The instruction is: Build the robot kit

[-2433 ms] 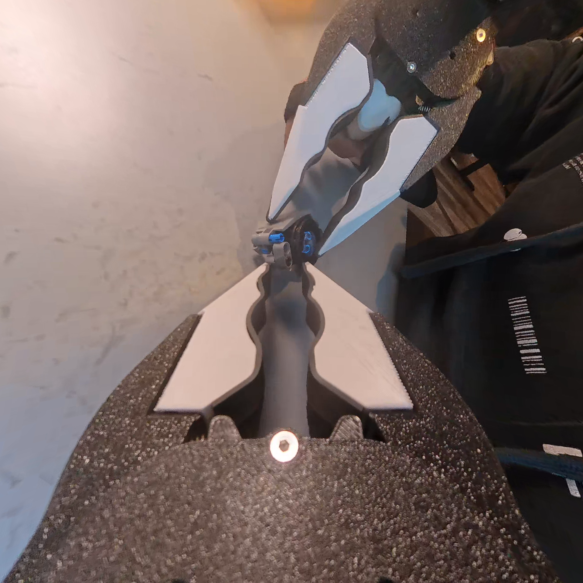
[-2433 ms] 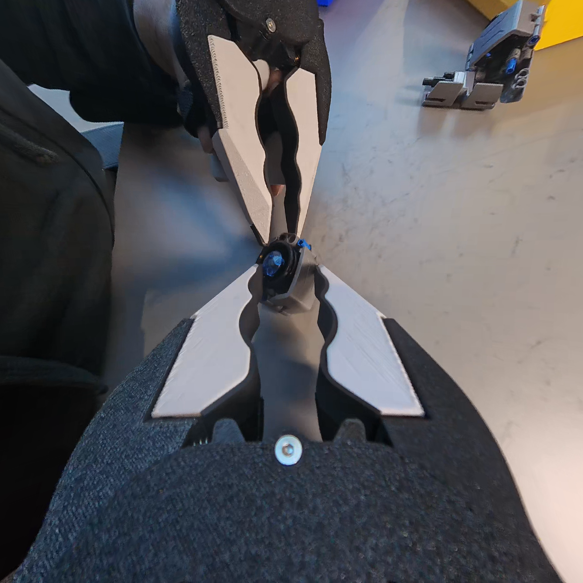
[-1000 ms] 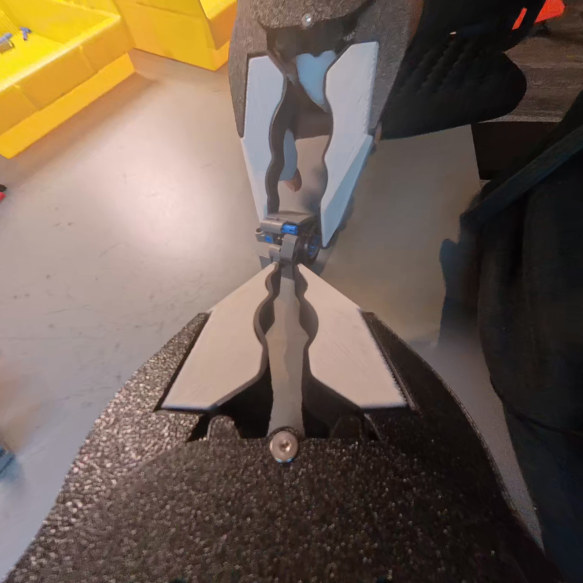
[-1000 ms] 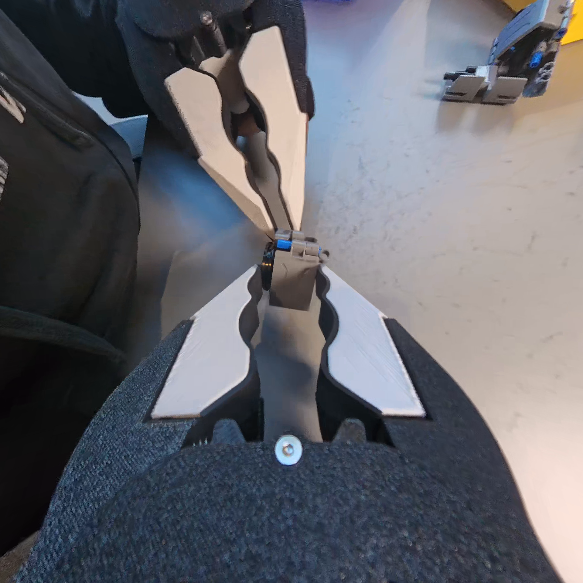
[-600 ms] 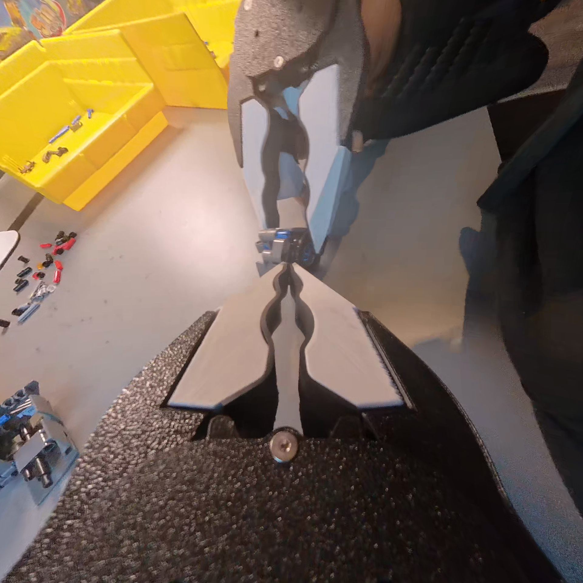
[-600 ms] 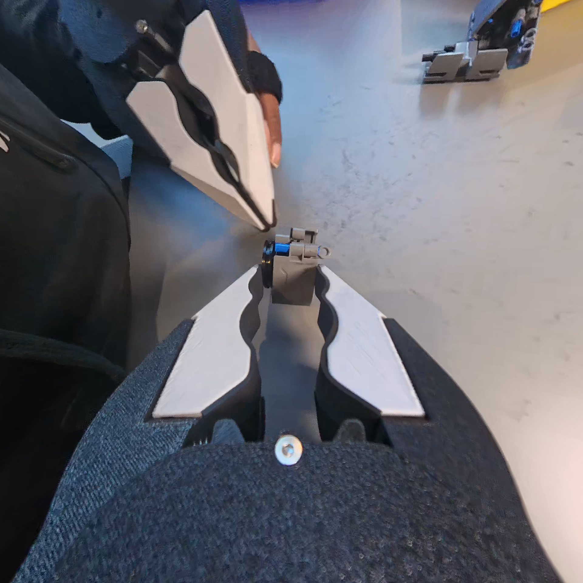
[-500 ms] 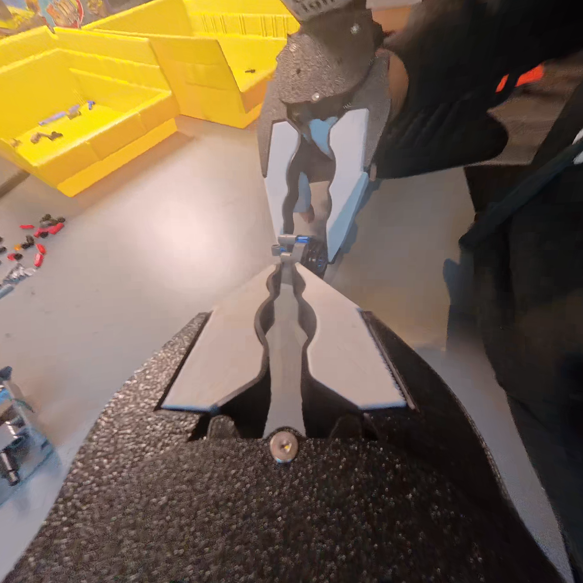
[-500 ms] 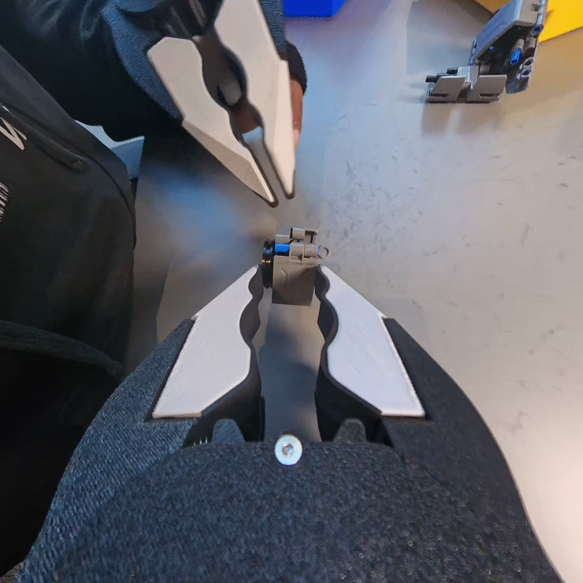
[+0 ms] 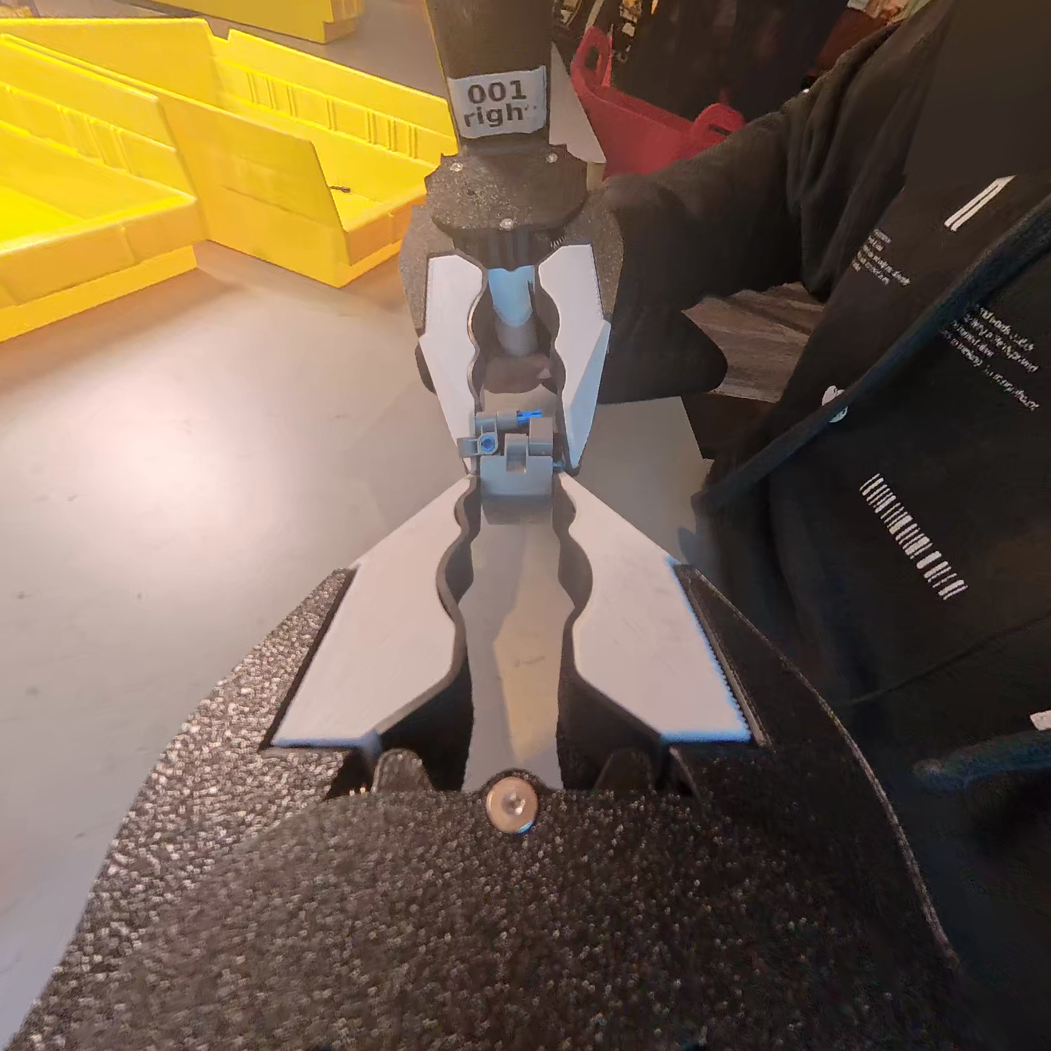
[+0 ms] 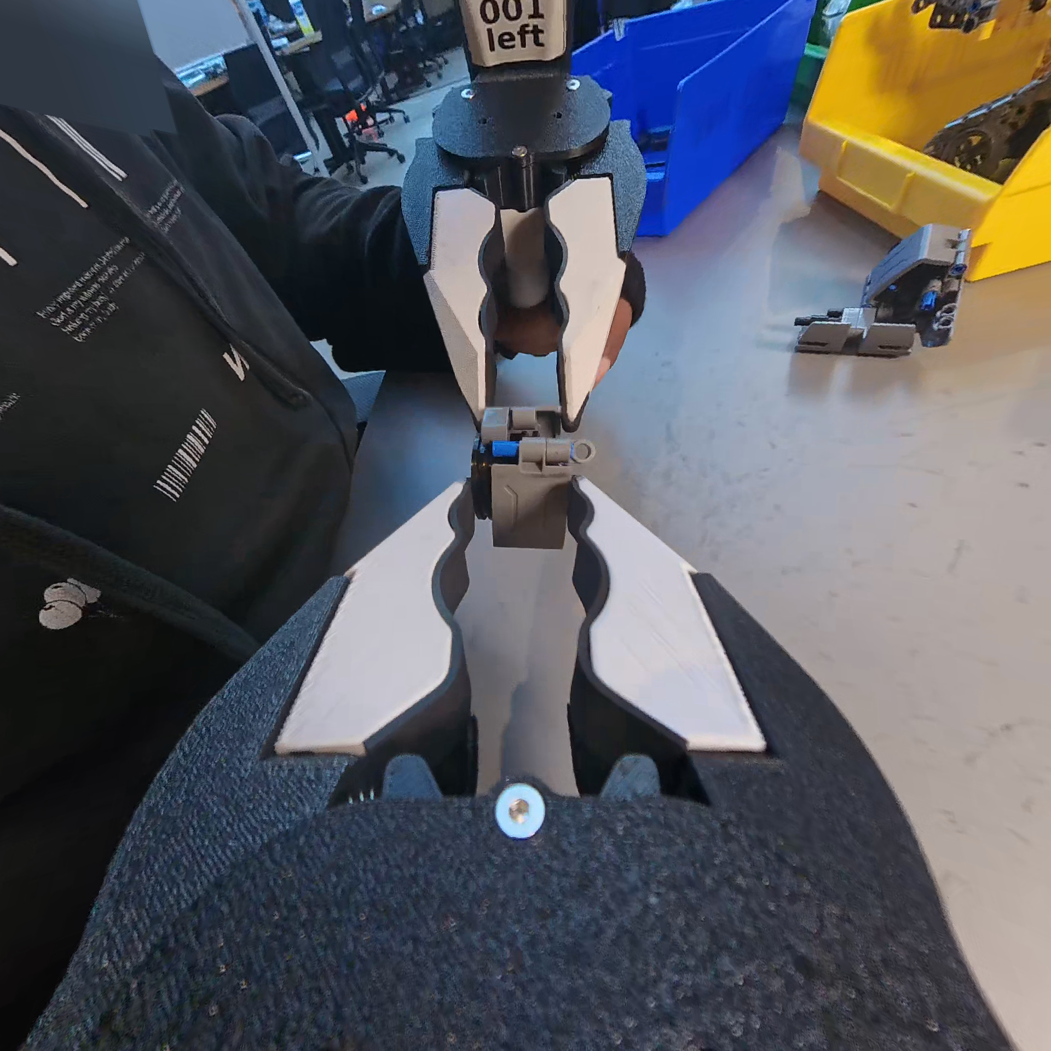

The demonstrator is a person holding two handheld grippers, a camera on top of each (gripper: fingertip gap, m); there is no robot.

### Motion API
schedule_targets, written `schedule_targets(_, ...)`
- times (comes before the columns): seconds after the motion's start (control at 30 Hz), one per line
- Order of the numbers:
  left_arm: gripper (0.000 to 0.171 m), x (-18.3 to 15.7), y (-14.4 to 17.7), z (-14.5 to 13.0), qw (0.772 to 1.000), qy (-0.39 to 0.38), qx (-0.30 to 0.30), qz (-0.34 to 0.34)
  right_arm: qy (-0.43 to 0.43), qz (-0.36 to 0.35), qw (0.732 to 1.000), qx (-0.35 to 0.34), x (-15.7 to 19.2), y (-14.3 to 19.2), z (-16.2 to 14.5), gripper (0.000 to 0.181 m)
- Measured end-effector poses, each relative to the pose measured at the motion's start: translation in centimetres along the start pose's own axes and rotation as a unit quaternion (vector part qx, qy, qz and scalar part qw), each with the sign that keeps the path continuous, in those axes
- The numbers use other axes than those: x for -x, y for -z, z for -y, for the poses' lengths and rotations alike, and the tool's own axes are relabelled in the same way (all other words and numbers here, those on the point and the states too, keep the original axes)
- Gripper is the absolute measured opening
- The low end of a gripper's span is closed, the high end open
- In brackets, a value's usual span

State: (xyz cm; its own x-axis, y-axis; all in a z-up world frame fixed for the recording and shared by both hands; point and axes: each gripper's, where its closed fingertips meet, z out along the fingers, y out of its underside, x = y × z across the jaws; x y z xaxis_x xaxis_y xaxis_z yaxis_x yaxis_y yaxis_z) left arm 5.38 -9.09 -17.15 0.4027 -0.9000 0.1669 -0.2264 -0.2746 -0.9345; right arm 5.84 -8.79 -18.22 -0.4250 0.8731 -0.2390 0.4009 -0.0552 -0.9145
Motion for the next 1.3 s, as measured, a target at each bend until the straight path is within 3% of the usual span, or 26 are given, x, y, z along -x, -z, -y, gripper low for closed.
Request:
schedule_targets(0.2,0.024,-0.3,0.1,-0.8,0.998,-0.049,0.023,0.01,-0.039,0.021,0.998,0.048,0.2,-0.7,-0.9,0.031)
schedule_targets(0.43,0.024,-0.3,0.0,-2.7,0.992,-0.083,0.09,0.027,-0.049,0.01,0.982,0.181,0.0,-1.4,-2.1,0.032)
schedule_targets(0.53,0.024,-0.5,-0.4,-3.8,0.992,-0.07,0.101,0.018,-0.052,0.022,0.97,0.237,0.3,-1.6,-3.3,0.032)
schedule_targets(0.63,0.024,0.0,-0.4,-4.3,0.995,-0.018,0.093,0.018,-0.041,0.026,0.968,0.247,-0.2,-1.9,-3.8,0.032)
schedule_targets(0.93,0.024,2.4,1.4,-1.9,0.992,0.125,-0.025,0.01,-0.07,0.013,0.996,0.061,-2.6,-1.6,0.3,0.033)
schedule_targets(1.3,0.024,4.4,3.2,0.4,0.97,0.196,-0.141,0.017,-0.079,-0.033,0.988,-0.125,-4.6,-1.2,4.1,0.034)
